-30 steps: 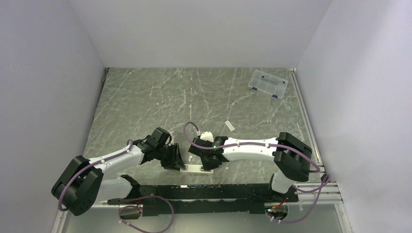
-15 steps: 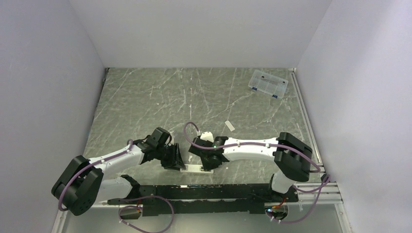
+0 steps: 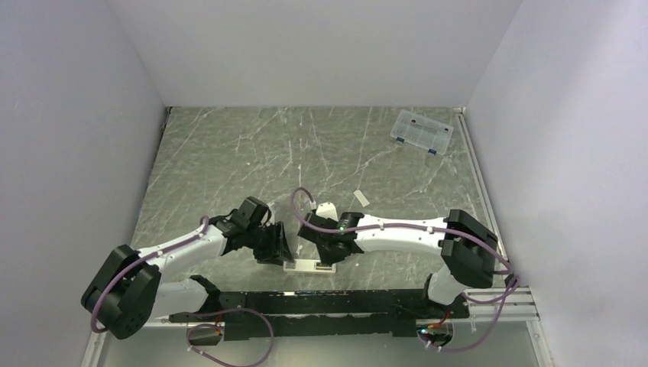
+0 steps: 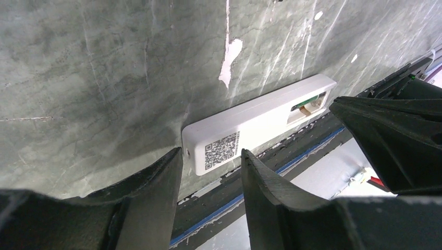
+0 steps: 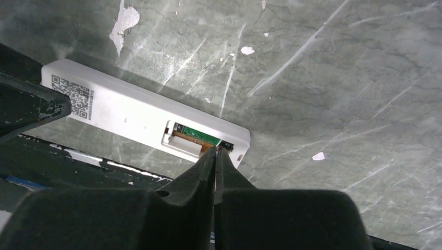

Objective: Load the batteries into the remote control

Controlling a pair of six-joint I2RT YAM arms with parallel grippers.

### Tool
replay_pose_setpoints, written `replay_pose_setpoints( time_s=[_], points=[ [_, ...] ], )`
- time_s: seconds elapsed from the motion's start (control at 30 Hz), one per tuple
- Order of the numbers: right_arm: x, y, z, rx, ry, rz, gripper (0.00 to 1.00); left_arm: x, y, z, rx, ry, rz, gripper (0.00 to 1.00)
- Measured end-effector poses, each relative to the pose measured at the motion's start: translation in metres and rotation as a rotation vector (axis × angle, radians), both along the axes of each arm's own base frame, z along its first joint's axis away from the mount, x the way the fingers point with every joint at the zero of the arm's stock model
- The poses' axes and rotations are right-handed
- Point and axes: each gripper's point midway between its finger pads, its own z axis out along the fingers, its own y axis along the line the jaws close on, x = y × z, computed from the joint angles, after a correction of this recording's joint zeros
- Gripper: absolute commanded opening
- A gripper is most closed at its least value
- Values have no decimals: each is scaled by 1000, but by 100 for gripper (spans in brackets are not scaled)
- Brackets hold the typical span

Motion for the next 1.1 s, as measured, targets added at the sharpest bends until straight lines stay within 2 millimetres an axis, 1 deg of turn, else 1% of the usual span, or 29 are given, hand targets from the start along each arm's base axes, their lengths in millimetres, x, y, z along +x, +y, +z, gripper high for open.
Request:
replay_pose_setpoints(
  time_s=[0.17, 0.37, 0.53, 0.7, 0.93, 1.1],
  points=[
    [9, -3, 8, 16, -25, -2, 8, 3, 0, 7, 8, -9, 2, 55],
    [24, -7, 11, 29, -50, 3, 9, -2, 1, 16, -9, -2, 8, 56],
    [32, -12, 4, 40, -50, 17, 9, -8, 0, 25, -34, 15, 20, 60],
    [38, -18, -9, 55, -40, 24, 9, -16, -9, 38, -112, 56, 26, 65],
    [37, -20, -22, 90, -22, 40, 9, -31, -16, 35, -180, 152, 42, 68],
    [33, -21, -26, 110, -18, 54, 9, -36, -21, 32, -204, 196, 47, 69]
  ],
)
